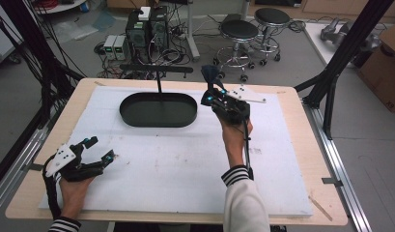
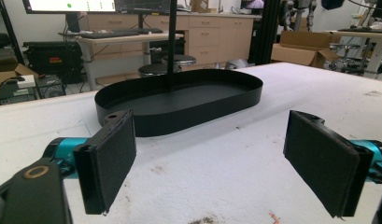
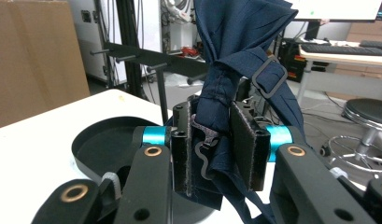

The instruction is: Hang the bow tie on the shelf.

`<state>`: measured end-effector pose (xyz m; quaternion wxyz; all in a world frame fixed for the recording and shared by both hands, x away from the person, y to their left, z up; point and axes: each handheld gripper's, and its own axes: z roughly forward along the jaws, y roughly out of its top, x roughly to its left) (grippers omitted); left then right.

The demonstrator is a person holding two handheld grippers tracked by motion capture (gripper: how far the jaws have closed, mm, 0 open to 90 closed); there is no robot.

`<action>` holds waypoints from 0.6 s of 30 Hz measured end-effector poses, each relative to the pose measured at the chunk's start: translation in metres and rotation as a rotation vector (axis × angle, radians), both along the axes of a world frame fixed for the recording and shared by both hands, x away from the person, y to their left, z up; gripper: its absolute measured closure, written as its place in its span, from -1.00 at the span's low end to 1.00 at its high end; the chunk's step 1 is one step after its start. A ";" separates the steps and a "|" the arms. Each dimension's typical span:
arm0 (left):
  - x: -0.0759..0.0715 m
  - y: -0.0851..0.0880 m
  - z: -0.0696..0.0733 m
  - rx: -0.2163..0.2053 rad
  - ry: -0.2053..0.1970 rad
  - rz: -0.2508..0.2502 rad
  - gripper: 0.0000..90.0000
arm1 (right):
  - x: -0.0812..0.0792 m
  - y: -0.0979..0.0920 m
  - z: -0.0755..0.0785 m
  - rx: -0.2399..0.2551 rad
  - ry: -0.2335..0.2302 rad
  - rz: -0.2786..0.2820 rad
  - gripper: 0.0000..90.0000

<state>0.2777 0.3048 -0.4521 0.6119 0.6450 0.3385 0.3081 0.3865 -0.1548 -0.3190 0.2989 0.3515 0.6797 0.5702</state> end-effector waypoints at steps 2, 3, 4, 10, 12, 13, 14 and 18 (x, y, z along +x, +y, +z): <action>0.000 0.000 0.000 0.001 -0.002 0.001 -0.61 | 0.005 0.006 0.001 0.004 -0.012 0.006 0.56; 0.000 -0.001 0.000 0.002 -0.002 0.001 -0.61 | 0.007 0.009 0.002 0.005 -0.009 0.011 0.56; 0.000 -0.001 0.000 0.005 -0.003 0.000 -0.61 | 0.009 0.011 0.002 0.009 -0.010 0.010 0.56; -0.001 0.000 0.000 0.006 -0.006 -0.001 -0.61 | 0.022 0.026 0.006 0.042 -0.013 0.025 0.56; -0.001 0.000 0.000 0.002 -0.005 0.000 -0.61 | 0.026 0.032 0.006 0.040 -0.010 0.027 0.56; -0.001 0.000 0.000 0.003 -0.006 0.000 -0.61 | 0.030 0.036 0.006 0.042 -0.009 0.030 0.56; -0.001 0.000 0.000 0.003 -0.006 0.000 -0.61 | 0.030 0.036 0.006 0.042 -0.009 0.030 0.56; -0.001 0.000 0.000 0.002 -0.008 -0.001 -0.61 | 0.039 0.049 0.004 0.048 -0.002 0.037 0.56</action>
